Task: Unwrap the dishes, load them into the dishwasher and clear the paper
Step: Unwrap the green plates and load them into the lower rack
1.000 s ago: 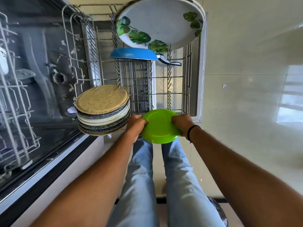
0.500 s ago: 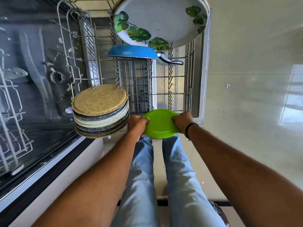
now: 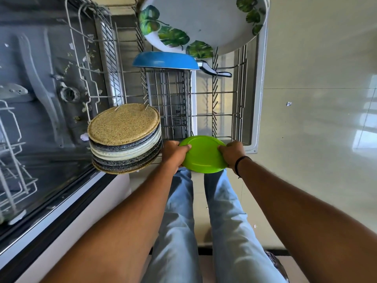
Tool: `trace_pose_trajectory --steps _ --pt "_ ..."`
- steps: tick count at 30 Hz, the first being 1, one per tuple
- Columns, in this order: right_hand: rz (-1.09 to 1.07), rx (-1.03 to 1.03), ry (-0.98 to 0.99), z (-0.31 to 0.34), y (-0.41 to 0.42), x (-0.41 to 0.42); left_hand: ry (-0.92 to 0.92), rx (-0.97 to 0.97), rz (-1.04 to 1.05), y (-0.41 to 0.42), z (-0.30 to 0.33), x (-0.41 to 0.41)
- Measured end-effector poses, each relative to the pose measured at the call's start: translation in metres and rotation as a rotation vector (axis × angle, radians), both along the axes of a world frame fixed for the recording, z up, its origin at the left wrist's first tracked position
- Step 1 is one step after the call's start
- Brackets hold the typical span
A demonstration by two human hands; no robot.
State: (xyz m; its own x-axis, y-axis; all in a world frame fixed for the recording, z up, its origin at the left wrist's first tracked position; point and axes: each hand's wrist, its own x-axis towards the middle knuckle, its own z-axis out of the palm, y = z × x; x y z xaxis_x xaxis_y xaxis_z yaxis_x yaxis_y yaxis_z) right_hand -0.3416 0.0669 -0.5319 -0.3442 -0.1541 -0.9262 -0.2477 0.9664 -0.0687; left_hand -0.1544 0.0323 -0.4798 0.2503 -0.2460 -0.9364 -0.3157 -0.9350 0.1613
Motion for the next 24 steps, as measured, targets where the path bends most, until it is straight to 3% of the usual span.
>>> trace_pose_trajectory --steps 11,24 --pt "-0.022 -0.113 0.098 0.035 -0.014 0.008 0.106 0.124 0.105 -0.009 0.010 0.014" --pt "0.074 -0.021 0.053 0.021 -0.033 0.007 0.041 0.027 0.090 0.002 -0.002 0.006"
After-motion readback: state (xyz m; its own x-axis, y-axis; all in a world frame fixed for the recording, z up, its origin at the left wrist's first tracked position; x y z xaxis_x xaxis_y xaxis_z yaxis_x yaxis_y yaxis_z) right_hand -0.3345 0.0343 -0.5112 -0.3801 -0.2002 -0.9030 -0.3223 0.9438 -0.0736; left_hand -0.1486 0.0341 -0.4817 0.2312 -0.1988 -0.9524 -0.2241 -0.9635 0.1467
